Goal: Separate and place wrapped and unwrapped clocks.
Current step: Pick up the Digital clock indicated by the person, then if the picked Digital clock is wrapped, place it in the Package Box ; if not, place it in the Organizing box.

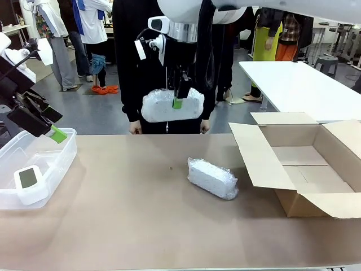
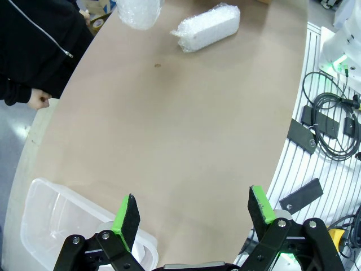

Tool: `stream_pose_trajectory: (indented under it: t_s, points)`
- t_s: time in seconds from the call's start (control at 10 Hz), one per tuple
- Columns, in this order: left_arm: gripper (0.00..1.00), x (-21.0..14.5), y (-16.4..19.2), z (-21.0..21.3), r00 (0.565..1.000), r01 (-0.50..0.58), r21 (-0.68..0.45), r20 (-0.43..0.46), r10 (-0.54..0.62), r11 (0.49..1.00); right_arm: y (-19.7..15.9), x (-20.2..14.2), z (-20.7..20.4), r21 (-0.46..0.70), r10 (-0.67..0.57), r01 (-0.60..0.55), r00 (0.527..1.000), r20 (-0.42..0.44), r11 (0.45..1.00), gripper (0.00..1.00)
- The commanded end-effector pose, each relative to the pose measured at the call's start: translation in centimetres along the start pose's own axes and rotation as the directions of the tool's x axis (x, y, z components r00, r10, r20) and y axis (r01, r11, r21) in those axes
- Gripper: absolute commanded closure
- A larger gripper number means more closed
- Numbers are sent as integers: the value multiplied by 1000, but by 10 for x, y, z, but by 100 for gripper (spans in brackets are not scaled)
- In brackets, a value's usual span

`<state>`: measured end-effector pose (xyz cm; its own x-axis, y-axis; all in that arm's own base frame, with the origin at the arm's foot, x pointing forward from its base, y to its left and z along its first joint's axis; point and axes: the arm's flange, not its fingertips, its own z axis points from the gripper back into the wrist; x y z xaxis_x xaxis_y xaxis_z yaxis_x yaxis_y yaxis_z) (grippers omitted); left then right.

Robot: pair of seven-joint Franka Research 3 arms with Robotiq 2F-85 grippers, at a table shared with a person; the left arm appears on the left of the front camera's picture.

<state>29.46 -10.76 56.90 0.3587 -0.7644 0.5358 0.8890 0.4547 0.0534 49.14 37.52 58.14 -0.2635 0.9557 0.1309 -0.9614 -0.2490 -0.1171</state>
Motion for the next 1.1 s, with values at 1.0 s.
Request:
stream_pose_trajectory:
  t_s: [1.0]
  points:
    - [0,1,-2,-1,1000,-2,13,2,2,1000,0,1,9,-17,39,-39,999,13,999,100]
